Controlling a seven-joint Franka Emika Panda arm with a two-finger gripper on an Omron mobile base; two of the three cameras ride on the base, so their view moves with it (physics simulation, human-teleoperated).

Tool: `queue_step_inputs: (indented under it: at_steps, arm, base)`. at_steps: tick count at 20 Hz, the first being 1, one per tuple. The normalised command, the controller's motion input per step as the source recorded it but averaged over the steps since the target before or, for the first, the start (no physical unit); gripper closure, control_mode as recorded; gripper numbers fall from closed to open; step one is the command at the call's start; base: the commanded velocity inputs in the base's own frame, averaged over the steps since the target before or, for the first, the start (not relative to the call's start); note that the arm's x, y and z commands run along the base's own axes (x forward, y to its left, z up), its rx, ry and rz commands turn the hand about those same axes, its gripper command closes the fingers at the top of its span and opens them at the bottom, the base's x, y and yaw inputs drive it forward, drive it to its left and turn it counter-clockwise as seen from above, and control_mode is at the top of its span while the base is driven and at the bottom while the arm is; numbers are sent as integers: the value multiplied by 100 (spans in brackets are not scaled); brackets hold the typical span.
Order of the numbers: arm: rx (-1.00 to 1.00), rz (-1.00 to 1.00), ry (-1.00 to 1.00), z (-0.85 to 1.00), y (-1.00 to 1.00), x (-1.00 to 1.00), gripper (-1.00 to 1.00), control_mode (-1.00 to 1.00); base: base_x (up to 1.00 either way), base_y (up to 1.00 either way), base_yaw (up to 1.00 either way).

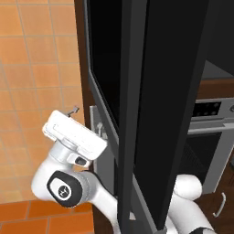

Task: Pick the potato from the sink and place it in the bowl. Then pick the bowl and place it in the microwave. Then close the microwave door and press the start button.

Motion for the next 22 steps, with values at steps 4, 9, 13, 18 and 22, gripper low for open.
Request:
queue_step_inputs:
  at_steps: [4, 9, 13, 18, 22]
  arm:
    - [13, 0, 0, 59, -20, -24, -100, -100]
    - [19, 1, 0, 32, -58, -34, -100, -100]
    - [21, 12, 0, 29, -76, -30, -100, -100]
    - [18, 19, 0, 43, -78, -9, -100, -100]
    - [14, 23, 3, 41, -74, 0, -100, -100]
  base:
    - [0, 0, 0]
    - [0, 0, 0]
    - [0, 0, 0]
    - [0, 0, 0]
    - [0, 0, 0]
